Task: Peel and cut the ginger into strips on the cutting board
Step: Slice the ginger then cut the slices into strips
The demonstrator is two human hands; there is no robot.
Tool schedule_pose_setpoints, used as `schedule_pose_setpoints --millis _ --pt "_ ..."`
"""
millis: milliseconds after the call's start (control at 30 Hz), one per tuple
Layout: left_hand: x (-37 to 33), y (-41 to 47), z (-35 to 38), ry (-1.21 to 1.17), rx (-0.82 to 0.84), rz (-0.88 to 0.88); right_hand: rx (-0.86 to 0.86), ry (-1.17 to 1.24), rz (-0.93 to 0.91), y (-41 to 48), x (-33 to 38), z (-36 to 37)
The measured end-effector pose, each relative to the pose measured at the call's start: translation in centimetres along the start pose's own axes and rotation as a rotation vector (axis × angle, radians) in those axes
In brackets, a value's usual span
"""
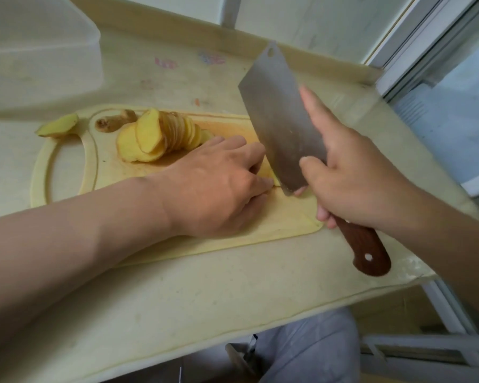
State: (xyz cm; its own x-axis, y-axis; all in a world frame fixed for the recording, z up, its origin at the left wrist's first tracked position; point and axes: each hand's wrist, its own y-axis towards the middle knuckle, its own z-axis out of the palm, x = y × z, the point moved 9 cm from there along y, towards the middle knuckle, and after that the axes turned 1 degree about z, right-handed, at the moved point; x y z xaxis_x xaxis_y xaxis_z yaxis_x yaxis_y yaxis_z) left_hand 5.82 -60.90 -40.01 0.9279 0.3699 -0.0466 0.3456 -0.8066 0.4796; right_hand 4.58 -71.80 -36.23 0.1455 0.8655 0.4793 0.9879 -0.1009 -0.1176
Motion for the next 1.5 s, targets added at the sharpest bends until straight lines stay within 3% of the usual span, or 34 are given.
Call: schedule_pose_setpoints --millis 200,533,900,1500 --pt "0.1 0.0 0.2 -0.009 0.012 -0.007 -0.018 0.025 -0.002 -2.0 -1.1 -0.4" --pt "0.0 0.1 0.1 -0.031 0.008 0.003 0.146 -0.104 0.037 0.5 0.3 0.2" --pt "0.0 -0.1 -0.1 -0.004 -0.004 0.007 -0.023 0.013 -0.026 -1.8 -0.7 -0.3" --pt "0.0 -0.1 0.0 0.002 0.001 0.011 0.178 -0.133 0.036 -0.3 0.0 0.3"
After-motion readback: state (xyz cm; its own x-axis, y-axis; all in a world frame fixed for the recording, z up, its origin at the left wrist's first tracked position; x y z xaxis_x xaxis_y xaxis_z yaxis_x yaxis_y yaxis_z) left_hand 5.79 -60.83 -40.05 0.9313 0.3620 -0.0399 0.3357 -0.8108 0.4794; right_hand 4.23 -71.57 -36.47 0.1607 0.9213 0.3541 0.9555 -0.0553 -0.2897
